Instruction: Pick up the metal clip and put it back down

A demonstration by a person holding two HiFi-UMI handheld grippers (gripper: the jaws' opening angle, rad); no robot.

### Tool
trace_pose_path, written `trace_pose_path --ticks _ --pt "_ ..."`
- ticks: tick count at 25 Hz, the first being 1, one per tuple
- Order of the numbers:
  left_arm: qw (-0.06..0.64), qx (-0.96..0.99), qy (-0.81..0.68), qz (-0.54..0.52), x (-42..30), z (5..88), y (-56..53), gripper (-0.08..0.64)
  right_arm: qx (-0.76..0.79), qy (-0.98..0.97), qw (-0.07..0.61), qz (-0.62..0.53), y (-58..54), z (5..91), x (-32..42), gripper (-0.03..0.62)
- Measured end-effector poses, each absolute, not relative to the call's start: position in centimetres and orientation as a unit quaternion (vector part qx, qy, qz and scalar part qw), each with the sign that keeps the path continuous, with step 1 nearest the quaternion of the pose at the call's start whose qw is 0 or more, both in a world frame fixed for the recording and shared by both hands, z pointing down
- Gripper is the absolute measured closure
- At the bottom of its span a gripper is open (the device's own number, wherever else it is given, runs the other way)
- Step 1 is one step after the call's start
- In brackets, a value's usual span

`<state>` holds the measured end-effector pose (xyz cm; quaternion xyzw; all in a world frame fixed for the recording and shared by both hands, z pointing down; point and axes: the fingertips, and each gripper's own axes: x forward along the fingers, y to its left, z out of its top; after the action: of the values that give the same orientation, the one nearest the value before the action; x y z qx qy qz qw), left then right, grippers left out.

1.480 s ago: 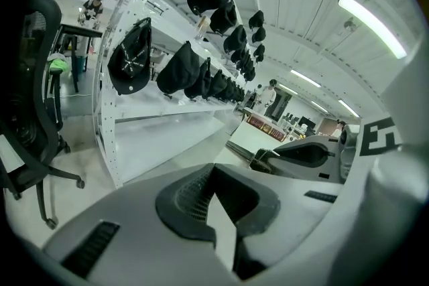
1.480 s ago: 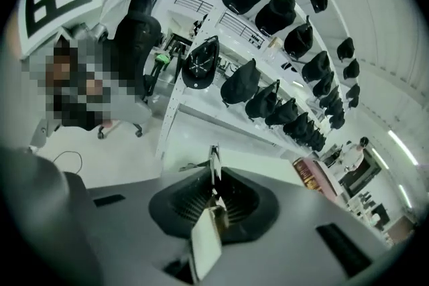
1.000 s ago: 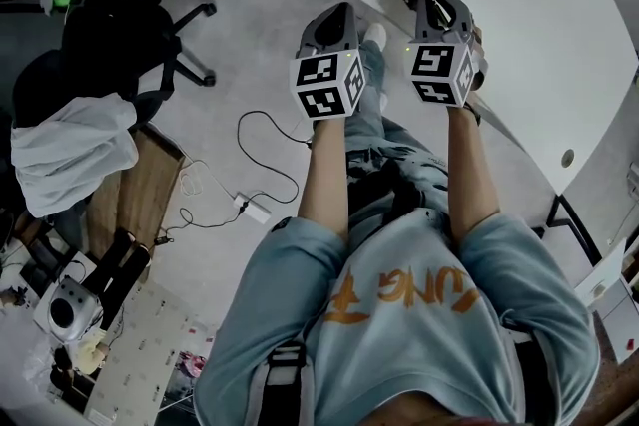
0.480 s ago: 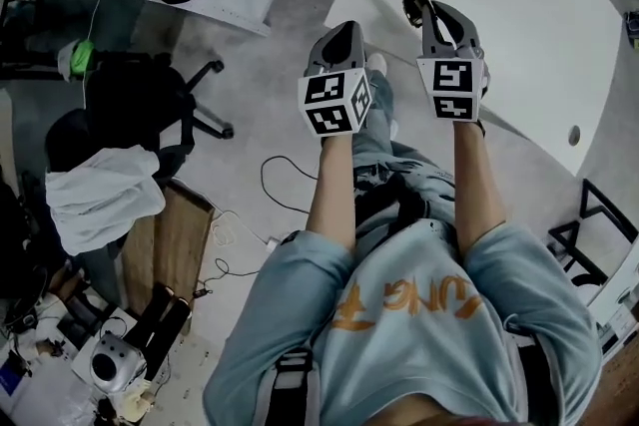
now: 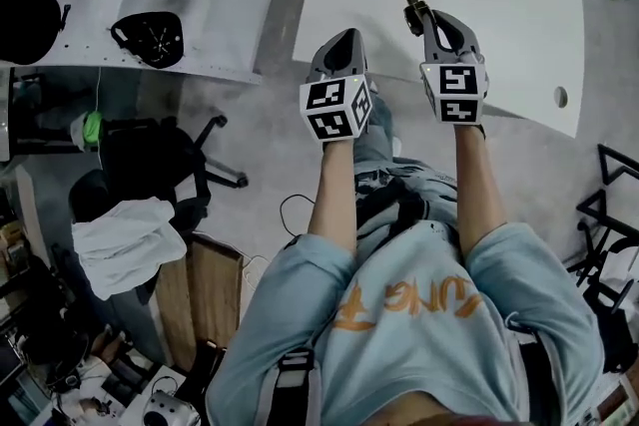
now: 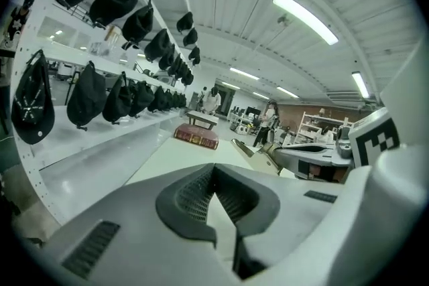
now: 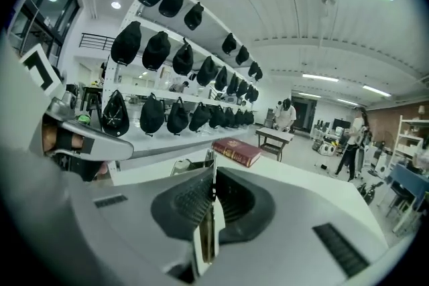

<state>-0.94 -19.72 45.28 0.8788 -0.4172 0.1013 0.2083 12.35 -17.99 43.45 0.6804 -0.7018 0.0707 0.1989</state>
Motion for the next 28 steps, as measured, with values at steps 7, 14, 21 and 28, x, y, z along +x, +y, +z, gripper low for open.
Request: trace_pose_path --ticks 7,14,21,28 --pt "0.178 0.911 -0.357 0.101 5.4 42.3 -18.5 0.538 0.727 -0.661 0.170 0.074 -14.7 41.1 18.7 0.561" --pt "0.148 0.937 -0.301 0.094 11.2 39.3 -16.9 0.538 0.767 -0.621 0.148 0.067 -11.5 38.6 24.2 0.561" --pt "0.128 0.952 -0.262 0.088 15.2 37.3 -15.3 0.538 0.793 -0.591 0.137 0.059 -9.0 37.0 28.1 0.561" --pt "0.118 0.960 -0.237 0.092 17.9 36.6 -15.5 0.538 0.809 -0.572 0.126 0.060 -8.5 36.6 30.9 0.561"
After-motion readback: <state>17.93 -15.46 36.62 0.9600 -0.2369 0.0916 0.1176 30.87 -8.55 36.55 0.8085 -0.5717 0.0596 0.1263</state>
